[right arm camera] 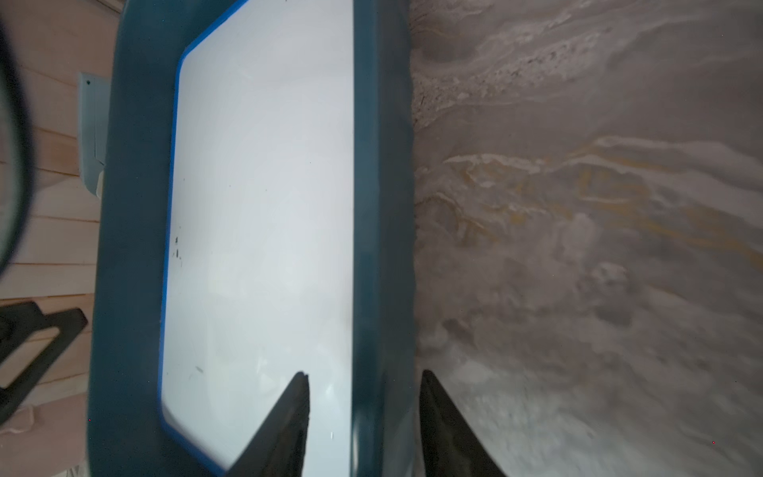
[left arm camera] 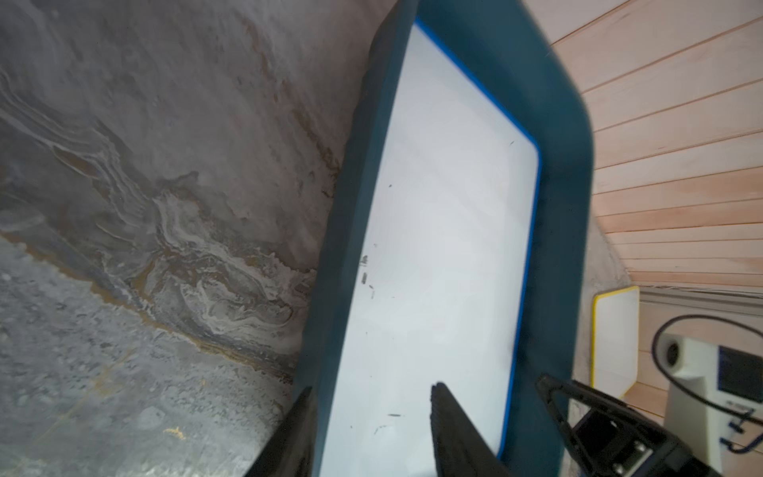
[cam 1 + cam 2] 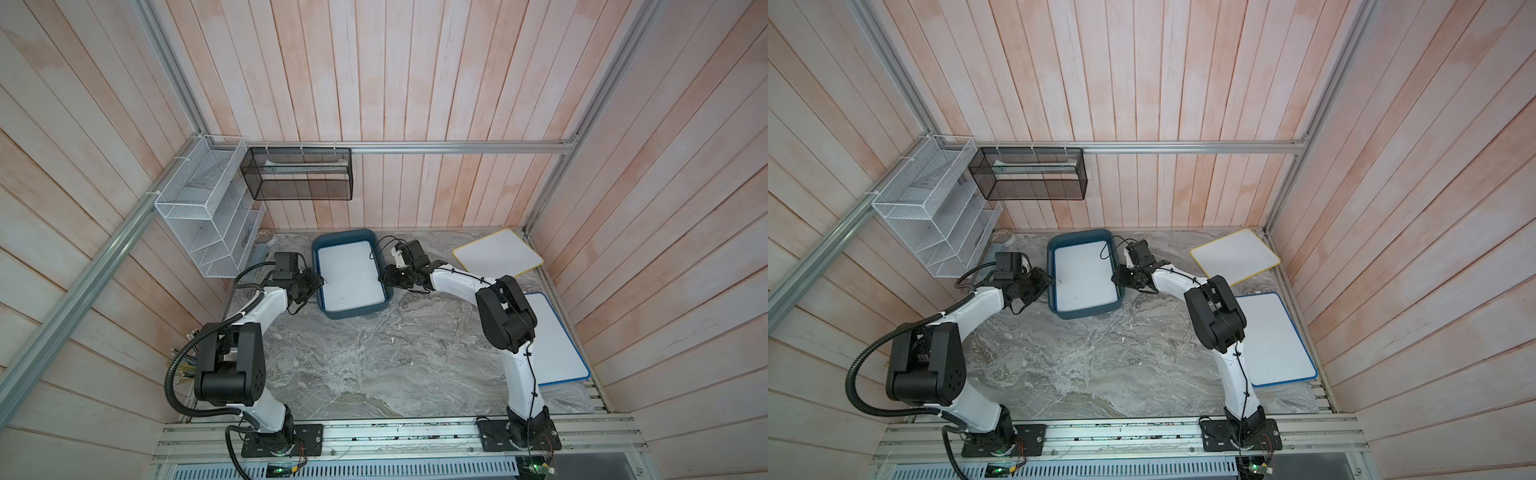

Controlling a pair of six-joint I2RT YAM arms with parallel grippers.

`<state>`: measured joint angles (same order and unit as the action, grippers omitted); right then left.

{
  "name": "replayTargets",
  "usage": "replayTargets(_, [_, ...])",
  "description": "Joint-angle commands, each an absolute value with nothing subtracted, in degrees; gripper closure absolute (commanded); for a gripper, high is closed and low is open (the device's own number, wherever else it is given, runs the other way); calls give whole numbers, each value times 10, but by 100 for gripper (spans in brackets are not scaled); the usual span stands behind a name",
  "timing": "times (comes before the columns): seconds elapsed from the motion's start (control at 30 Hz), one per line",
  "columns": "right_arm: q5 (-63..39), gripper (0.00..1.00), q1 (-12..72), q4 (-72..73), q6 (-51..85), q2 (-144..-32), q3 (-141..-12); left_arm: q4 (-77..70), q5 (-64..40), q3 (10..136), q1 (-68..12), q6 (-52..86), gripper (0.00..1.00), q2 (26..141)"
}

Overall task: Put the whiteboard into the storage box
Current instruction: Move the storage box to the center of the board, then move the whiteboard to the center of the board.

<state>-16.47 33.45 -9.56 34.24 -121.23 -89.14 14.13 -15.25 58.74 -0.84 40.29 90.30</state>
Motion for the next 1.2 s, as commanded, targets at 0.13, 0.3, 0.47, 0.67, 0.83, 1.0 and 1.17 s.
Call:
replayTargets(0.13, [-136, 54, 235, -117, 306, -1012, -720, 89, -191, 566, -22, 401, 53, 828])
replayTargets(0.3, [-90, 54, 158, -150, 314, -906, -572, 55, -221, 565, -68, 392, 20, 828])
replayTargets(0.47, [-53, 54, 78, -179, 329, -850, -478, -5, -265, 561, -121, 390, 19, 853])
replayTargets(0.67, [4, 54, 13, -167, 358, -805, -409, 5, -265, 603, -173, 353, 13, 903])
replayTargets(0.83, [22, 54, -15, -186, 335, -815, -417, -12, -283, 614, -193, 355, 12, 925])
replayTargets(1.0, [48, 54, -41, -210, 304, -834, -426, -17, -279, 616, -232, 352, 12, 929])
replayTargets(1.17, [-1, 54, -58, -203, 287, -871, -427, -34, -291, 628, -289, 366, 12, 974])
